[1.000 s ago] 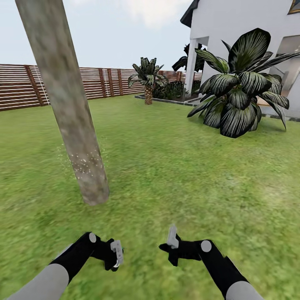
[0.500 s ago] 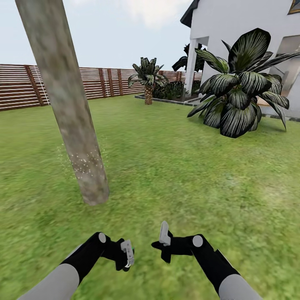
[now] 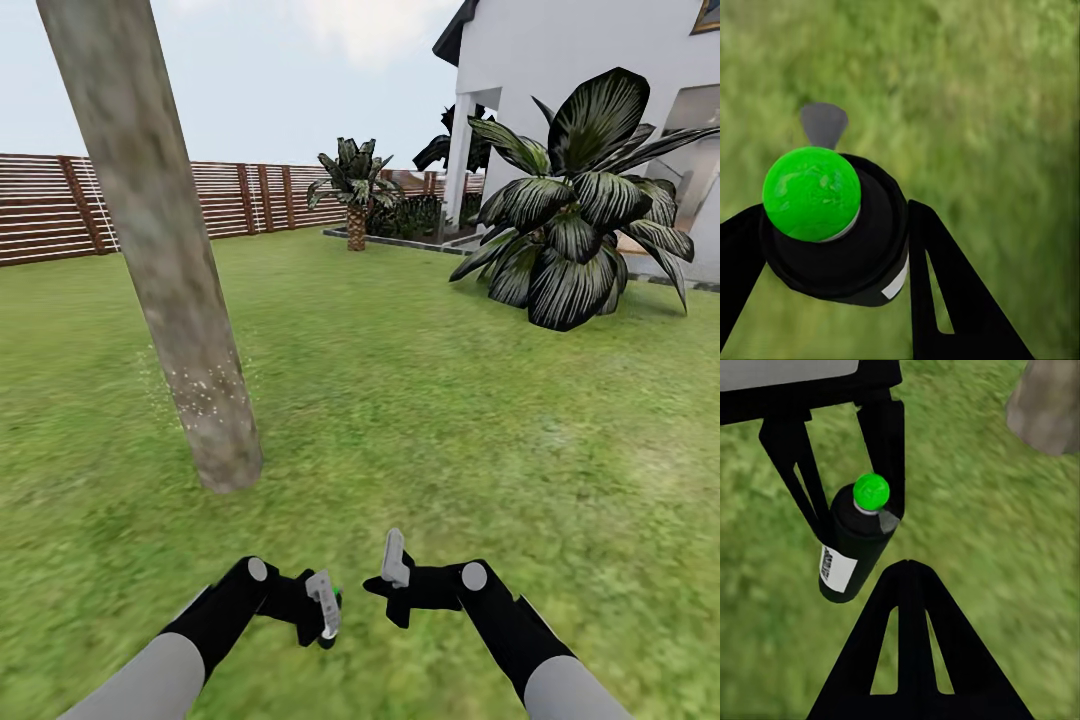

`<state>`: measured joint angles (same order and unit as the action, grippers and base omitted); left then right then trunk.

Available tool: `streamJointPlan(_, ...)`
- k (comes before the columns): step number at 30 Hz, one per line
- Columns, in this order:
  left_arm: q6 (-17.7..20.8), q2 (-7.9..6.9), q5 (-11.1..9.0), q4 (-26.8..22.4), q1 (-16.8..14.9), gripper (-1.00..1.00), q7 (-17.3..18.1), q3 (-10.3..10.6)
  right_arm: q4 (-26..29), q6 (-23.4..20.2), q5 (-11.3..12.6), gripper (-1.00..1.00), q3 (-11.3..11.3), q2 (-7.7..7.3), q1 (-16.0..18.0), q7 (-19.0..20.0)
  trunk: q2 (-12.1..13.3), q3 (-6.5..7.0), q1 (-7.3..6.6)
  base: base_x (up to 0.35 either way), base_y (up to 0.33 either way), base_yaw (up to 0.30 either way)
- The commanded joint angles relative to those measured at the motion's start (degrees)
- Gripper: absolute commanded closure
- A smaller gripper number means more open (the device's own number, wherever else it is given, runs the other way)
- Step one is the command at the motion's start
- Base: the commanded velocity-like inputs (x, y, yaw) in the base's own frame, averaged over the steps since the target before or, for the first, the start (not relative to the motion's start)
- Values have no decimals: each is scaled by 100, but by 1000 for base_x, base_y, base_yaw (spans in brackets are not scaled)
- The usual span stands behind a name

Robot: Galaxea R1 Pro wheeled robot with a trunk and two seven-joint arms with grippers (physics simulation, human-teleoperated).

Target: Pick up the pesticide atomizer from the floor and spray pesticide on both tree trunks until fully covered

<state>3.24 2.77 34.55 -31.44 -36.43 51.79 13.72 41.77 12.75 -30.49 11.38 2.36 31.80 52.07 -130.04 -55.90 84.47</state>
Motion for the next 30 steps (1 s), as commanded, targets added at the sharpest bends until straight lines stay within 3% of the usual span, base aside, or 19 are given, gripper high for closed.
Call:
streamJointPlan(1, 33, 2, 3, -11, -1, 100, 24, -1, 6, 34, -53, 100, -7, 1, 2, 5, -2, -5, -1, 0, 0, 0)
streamJointPlan(17, 33, 293, -103, -11, 5, 100, 15, 6, 0, 34, -61, 100, -8, 1, 2, -4, -2, -5, -1, 0, 0, 0)
streamJointPlan(23, 36, 327, -107, -11, 5, 100, 10, -7, -2, 34, -62, 100, -11, 1, 2, -4, -2, -5, -1, 0, 0, 0)
streamJointPlan(27, 24, 323, -437, -11, 1, 100, 7, 4, -2, 34, -70, 100, -13, 1, 2, -4, -2, -5, -1, 0, 0, 0)
streamJointPlan(30, 19, 317, -531, -11, 4, 100, 6, 15, -3, 34, -78, 100, -13, 1, 2, -4, -2, -5, -1, 0, 0, 0)
